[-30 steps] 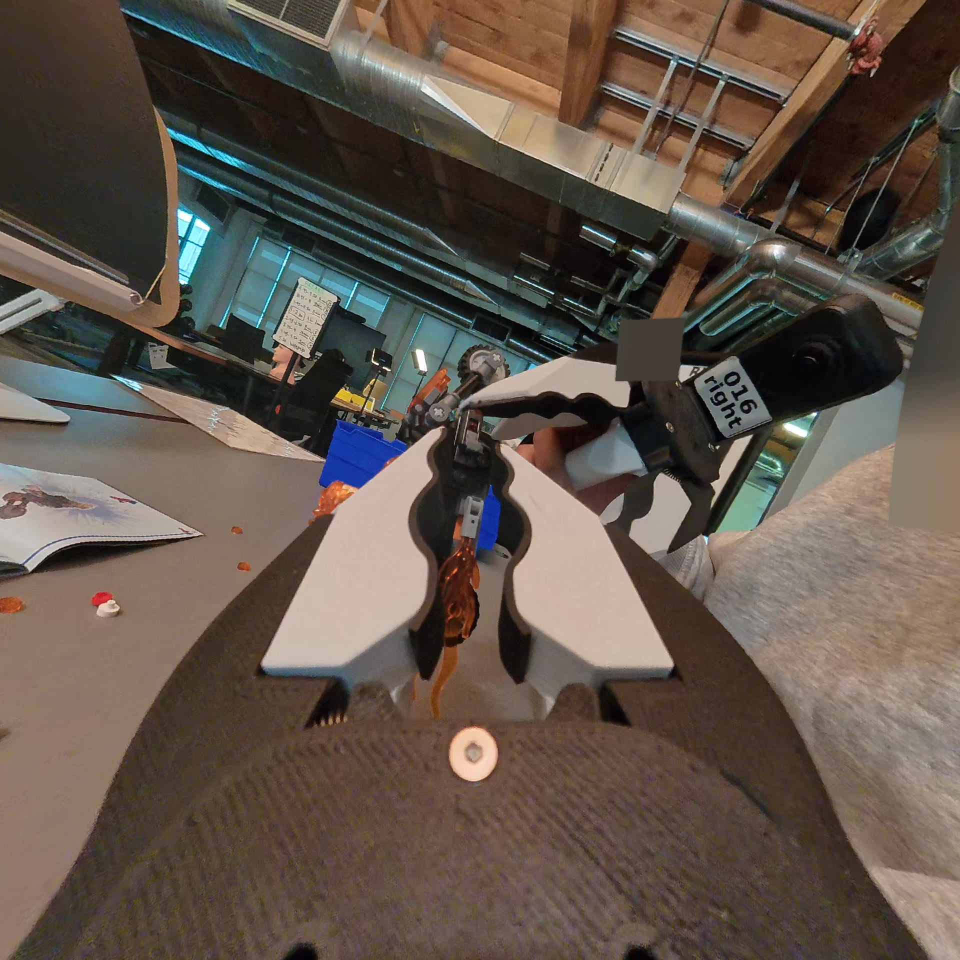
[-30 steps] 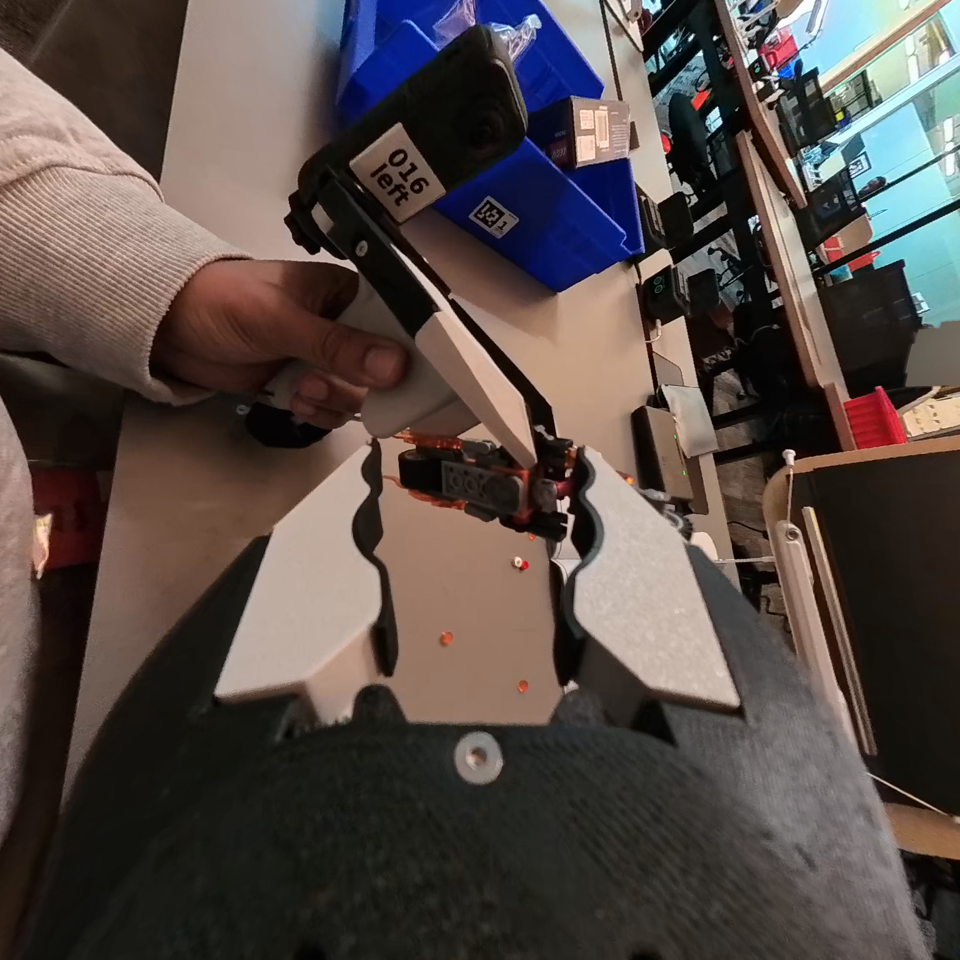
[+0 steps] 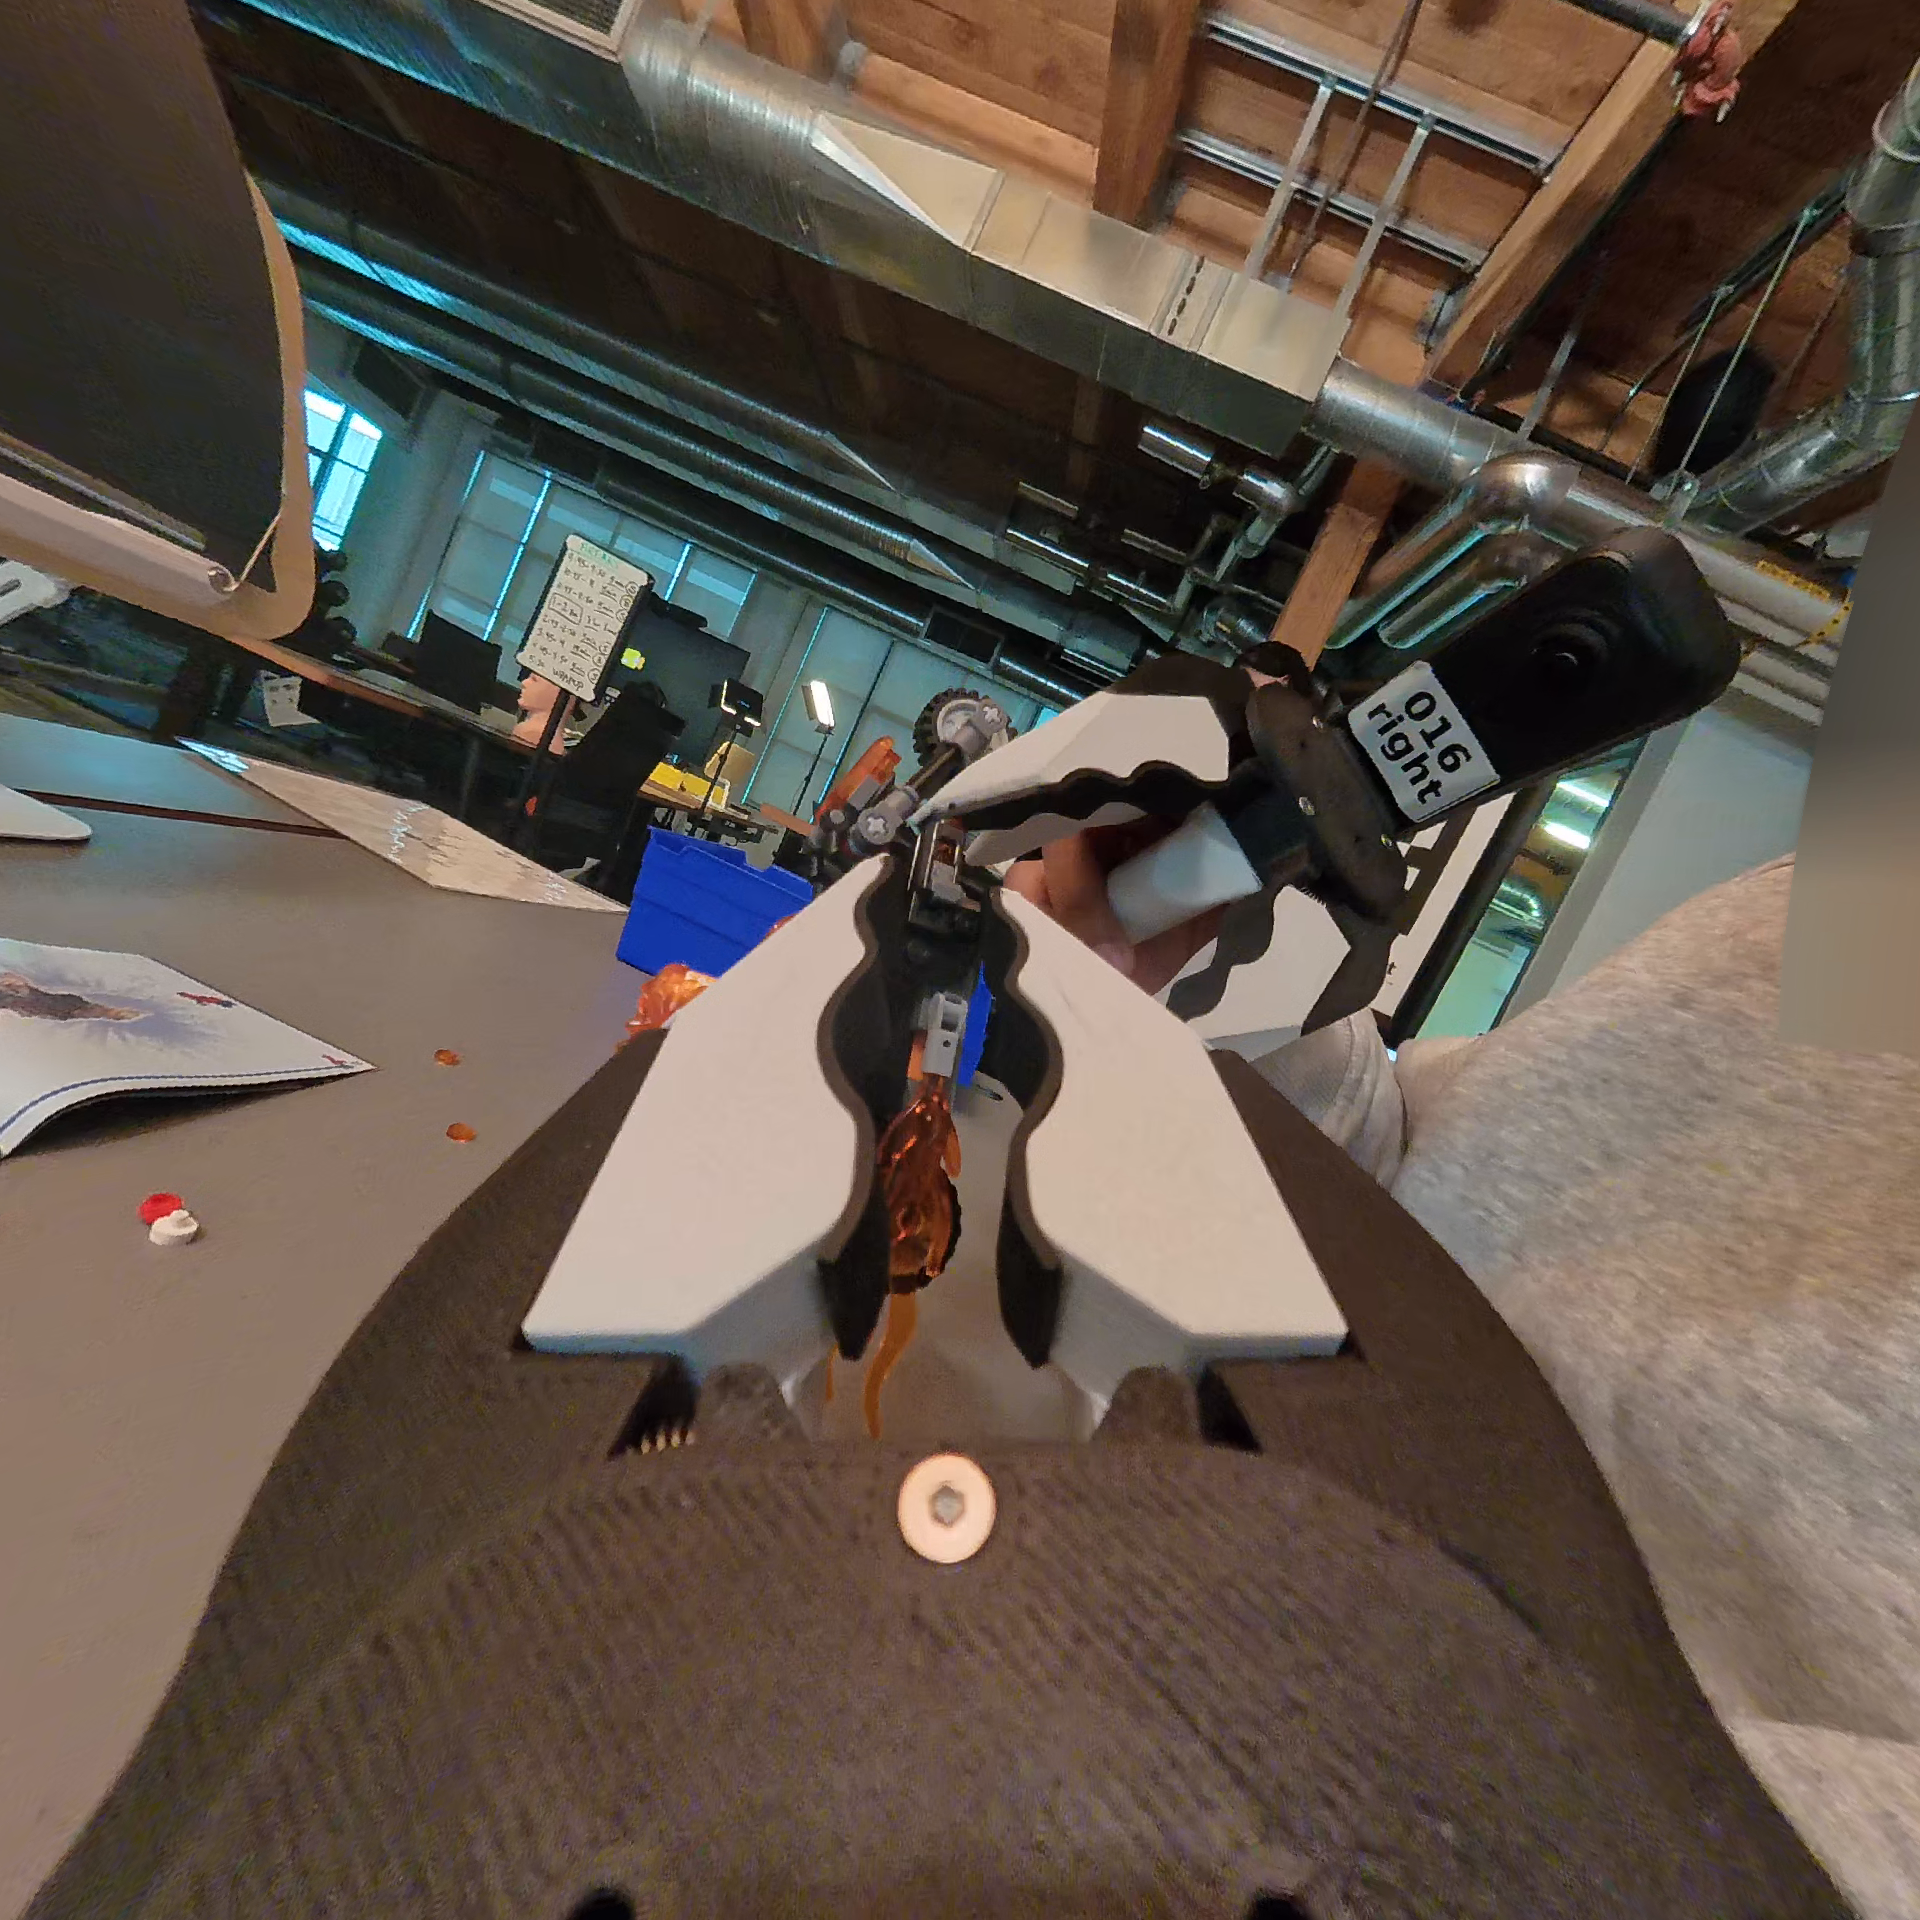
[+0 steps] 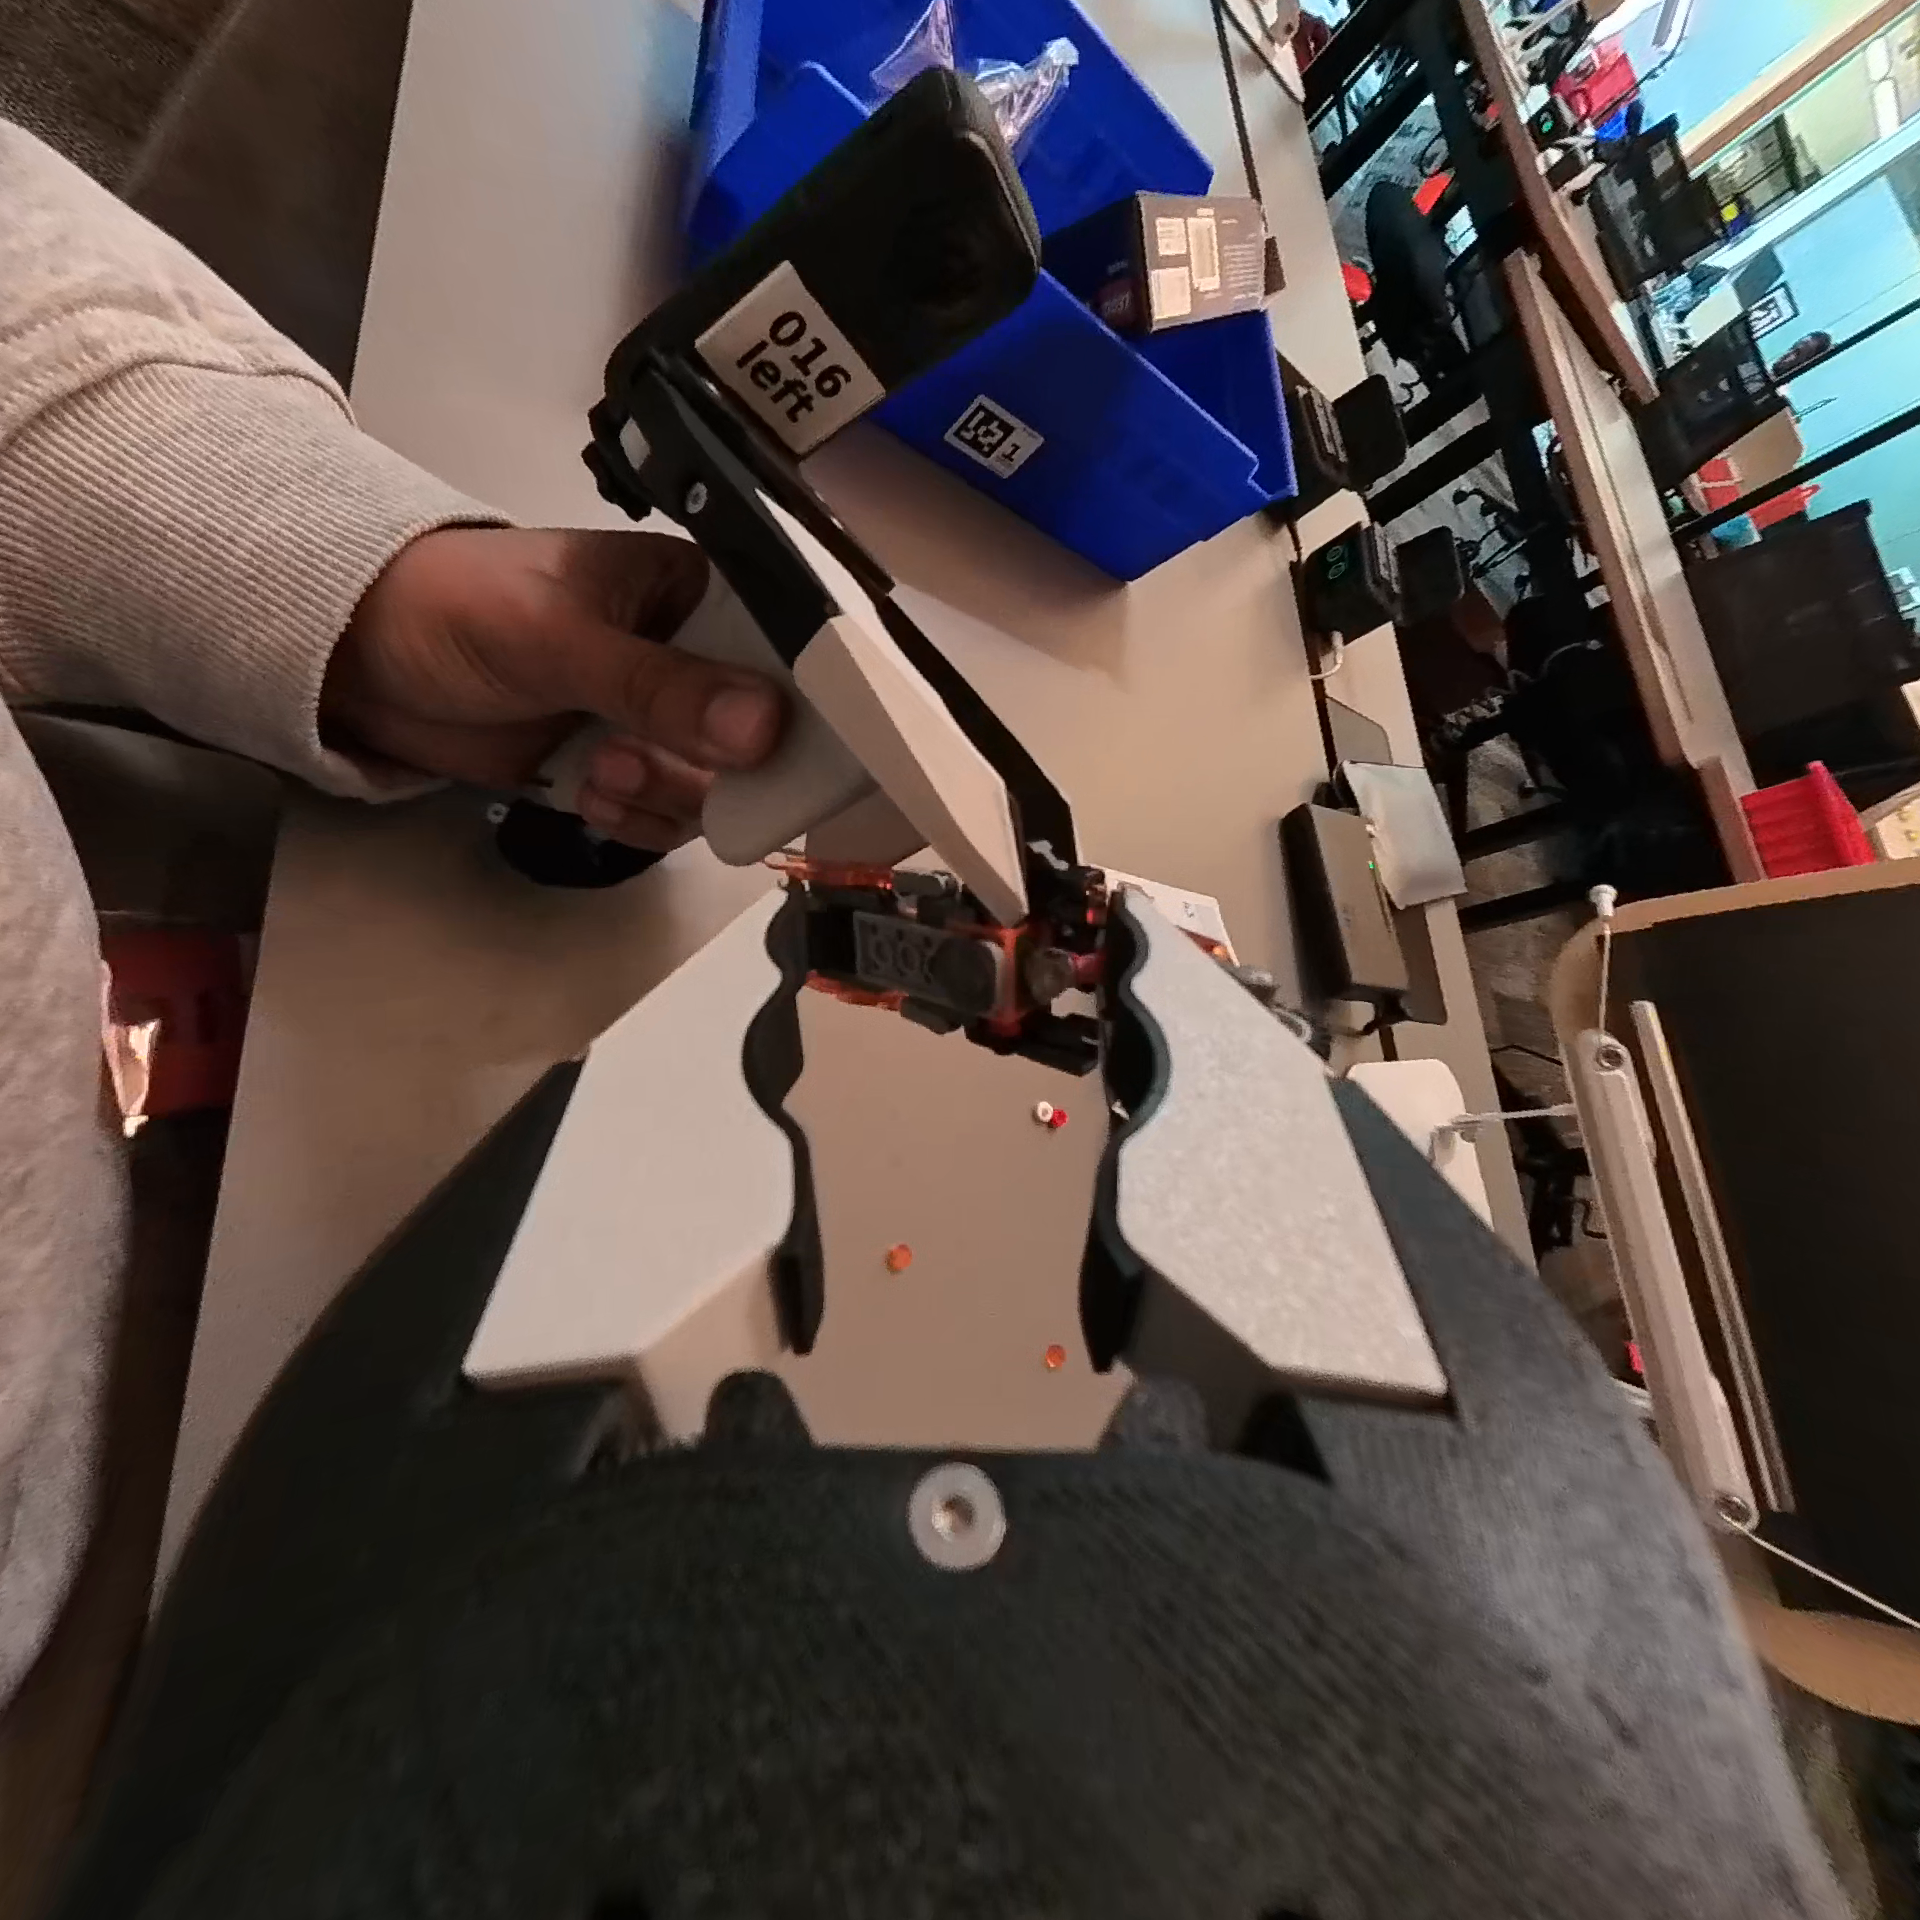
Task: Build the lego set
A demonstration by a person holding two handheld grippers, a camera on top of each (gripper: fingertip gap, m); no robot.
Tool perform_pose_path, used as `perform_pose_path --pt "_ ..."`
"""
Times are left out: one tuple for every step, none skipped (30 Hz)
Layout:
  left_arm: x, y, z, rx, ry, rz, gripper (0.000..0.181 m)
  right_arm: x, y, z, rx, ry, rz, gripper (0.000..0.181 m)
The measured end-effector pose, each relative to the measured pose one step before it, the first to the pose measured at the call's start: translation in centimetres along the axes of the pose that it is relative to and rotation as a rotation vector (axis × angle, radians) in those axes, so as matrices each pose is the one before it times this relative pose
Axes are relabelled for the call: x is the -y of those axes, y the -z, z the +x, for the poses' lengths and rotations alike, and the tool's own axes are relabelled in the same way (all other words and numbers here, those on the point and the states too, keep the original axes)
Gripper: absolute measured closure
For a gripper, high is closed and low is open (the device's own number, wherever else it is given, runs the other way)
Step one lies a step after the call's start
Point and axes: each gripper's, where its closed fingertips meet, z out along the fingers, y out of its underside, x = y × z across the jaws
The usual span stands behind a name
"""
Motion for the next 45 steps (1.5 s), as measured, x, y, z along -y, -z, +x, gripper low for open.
perform_pose_path --pt "0.022 0.018 -0.013 -0.0011 0.0025 0.0021 0.169 0.043 -0.004 0.039 -0.0011 0.0003 0.0015 0.126" --pt "0.043 0.025 -0.008 -0.0018 0.0035 0.0027 0.169 0.043 0.028 0.07 -0.0042 0.0003 0.0012 0.125" --pt "0.029 0.022 -0.007 -0.0008 0.0029 0.0026 0.169 0.061 0.064 0.123 -0.008 0.0008 0.0025 0.125" --pt "0.028 0.013 -0.019 0.0002 0.0012 0.0018 0.169 0.112 0.1 0.116 -0.0101 -0.0003 0.0067 0.125" --pt "0.007 0.012 -0.001 0.0003 0.0002 0.0 0.169 0.158 0.123 0.105 -0.0106 -0.0028 0.0099 0.125" --pt "-0.004 0.002 0.002 -0.0003 -0.0003 -0.0003 0.169 0.149 0.126 0.046 -0.0089 -0.0038 0.0092 0.126" --pt "-0.005 -0.006 0.0 0.0003 -0.0003 0.0001 0.169 0.079 0.097 -0.081 -0.0033 -0.0038 0.0058 0.126" --pt "0.015 0.01 -0.022 0.0006 0.0002 0.0007 0.169 0.028 0.046 -0.215 0.0033 -0.0052 0.0029 0.128" --pt "0.038 0.024 -0.015 0.0002 0.0016 0.0021 0.169 -0.01 -0.006 -0.273 0.0055 -0.0052 0.0005 0.128" --pt "0.041 0.025 -0.021 -0.0004 0.0027 0.003 0.169 -0.048 -0.02 -0.269 0.0035 -0.0014 -0.0014 0.128" --pt "0.036 0.035 -0.019 -0.0001 0.0031 0.0032 0.169 -0.052 -0.019 -0.203 0.0004 0.0019 -0.0016 0.127" --pt "0.034 0.029 -0.015 -0.0007 0.0029 0.0024 0.169 -0.041 -0.024 -0.184 0.0017 0.0006 -0.0011 0.128" --pt "0.01 0.006 -0.012 -0.0004 0.0013 0.0009 0.169 -0.019 -0.027 -0.173 0.0048 -0.0033 0.0007 0.127" --pt "-0.006 -0.006 0.009 -0.0001 -0.0003 -0.0005 0.169 -0.009 -0.028 -0.115 0.0035 -0.0047 0.0019 0.127" --pt "-0.039 -0.016 0.023 -0.0002 -0.0015 -0.0021 0.169 -0.049 -0.053 -0.042 0.0014 -0.0028 0.0002 0.126" --pt "-0.035 -0.026 0.012 0.0002 -0.0019 -0.0024 0.169 -0.1 -0.066 -0.003 -0.0003 -0.0005 -0.0031 0.126" --pt "-0.023 -0.008 0.016 0.0003 -0.0018 -0.0015 0.169 -0.13 -0.066 0.034 -0.002 0.0017 -0.0051 0.125" --pt "-0.003 -0.009 0.006 0.0001 -0.0009 -0.0009 0.169 -0.109 -0.058 0.031 -0.0018 0.0024 -0.0044 0.123" --pt "-0.007 -0.003 -0.008 0.0 0.0004 0.0 0.169 -0.054 -0.044 0.028 -0.0012 0.0013 -0.0026 0.122" --pt "0.002 0.008 0.0 -0.0003 0.0007 0.0003 0.169 -0.016 -0.037 0.026 -0.0013 0.0008 -0.0011 0.122" --pt "0.011 0.003 -0.005 0.0 0.0002 0.0004 0.169 0.009 -0.001 0.041 -0.0019 0.0015 -0.0005 0.121" --pt "0.006 0.004 0.003 0.0001 -0.0003 0.0004 0.169 0.029 0.003 0.056 -0.0032 0.0024 -0.0005 0.121" --pt "0.001 0.0 0.002 -0.0002 0.0 0.0001 0.169 0.032 0.021 0.068 -0.0037 0.0024 0.0001 0.121" --pt "-0.017 -0.007 0.016 -0.0008 0.0009 -0.0007 0.169 0.04 0.022 0.055 -0.0024 0.0011 0.0007 0.121" --pt "-0.011 -0.009 0.005 -0.0011 0.0006 -0.0007 0.169 0.024 0.016 0.051 -0.0015 -0.0001 0.0004 0.12" --pt "-0.005 0.001 0.007 0.0002 -0.0005 0.0001 0.169 0.013 0.002 0.04 -0.0015 0.0003 -0.0002 0.12" --pt "0.022 0.004 0.005 -0.0001 -0.0003 0.0006 0.169 -0.022 0.001 0.029 -0.0008 0.001 -0.0013 0.12" --pt "0.008 0.005 -0.004 -0.0002 0.0005 0.0007 0.169 -0.031 -0.01 0.035 -0.0014 0.0012 -0.0017 0.119" --pt "0.008 0.005 0.001 -0.0003 0.0009 0.0007 0.169 -0.025 -0.016 0.038 -0.0011 0.001 -0.0007 0.119" --pt "0.0 -0.007 -0.001 -0.0002 0.0005 0.0 0.169 -0.018 -0.012 0.007 0.0003 0.0 0.0 0.119" --pt "0.013 0.016 -0.006 0.0007 -0.0007 0.0005 0.169 0.016 0.005 0.026 -0.0006 -0.0003 0.0008 0.119" --pt "0.004 -0.002 -0.004 0.0002 -0.0002 0.0003 0.169 0.042 0.007 0.043 -0.0013 0.0003 0.0023 0.12" --pt "-0.022 -0.011 0.012 -0.0011 0.0013 -0.0006 0.169 0.044 -0.002 0.023 -0.0001 -0.0006 0.0023 0.119" --pt "-0.018 -0.021 0.007 -0.0011 0.0005 -0.0014 0.169 0.019 -0.027 -0.005 0.0014 -0.0014 0.0008 0.118" --pt "-0.024 -0.015 0.022 -0.0003 -0.0009 -0.0015 0.169 -0.008 -0.038 -0.035 0.002 -0.0003 -0.001 0.117" --pt "-0.023 -0.016 0.0 0.0009 -0.0018 -0.0014 0.169 -0.038 -0.058 -0.022 0.0008 0.0016 -0.0027 0.117" --pt "-0.016 -0.003 -0.006 0.0014 -0.0013 -0.0008 0.169 -0.06 -0.047 -0.024 0.0003 0.0019 -0.0037 0.116" --pt "0.017 0.007 -0.005 0.0004 -0.0002 0.0008 0.169 -0.064 -0.024 -0.038 0.0003 0.0014 -0.0033 0.116" --pt "0.052 0.03 -0.017 0.001 0.0002 0.0025 0.169 -0.006 0.026 0.024 -0.0033 0.0024 -0.0008 0.117" --pt "0.056 0.038 -0.026 0.001 0.0011 0.0034 0.169 0.075 0.102 0.08 -0.007 0.0034 0.0036 0.119" --pt "0.042 0.032 -0.024 0.0002 0.0024 0.003 0.169 0.144 0.127 0.105 -0.0078 0.0011 0.0074 0.12" --pt "0.02 0.011 -0.012 -0.0006 0.0023 0.0017 0.169 0.176 0.125 0.143 -0.0076 -0.0016 0.0084 0.12" --pt "-0.012 -0.007 -0.006 -0.0003 0.0012 -0.0003 0.169 0.138 0.086 0.123 -0.0072 -0.0013 0.0061 0.12" --pt "-0.019 -0.016 0.013 -0.0003 -0.0005 -0.0016 0.169 0.044 0.029 0.08 -0.0063 0.0025 0.0008 0.119" --pt "-0.022 -0.016 0.006 0.0006 -0.0016 -0.0013 0.169 -0.077 -0.062 0.008 -0.0037 0.0058 -0.0052 0.118"
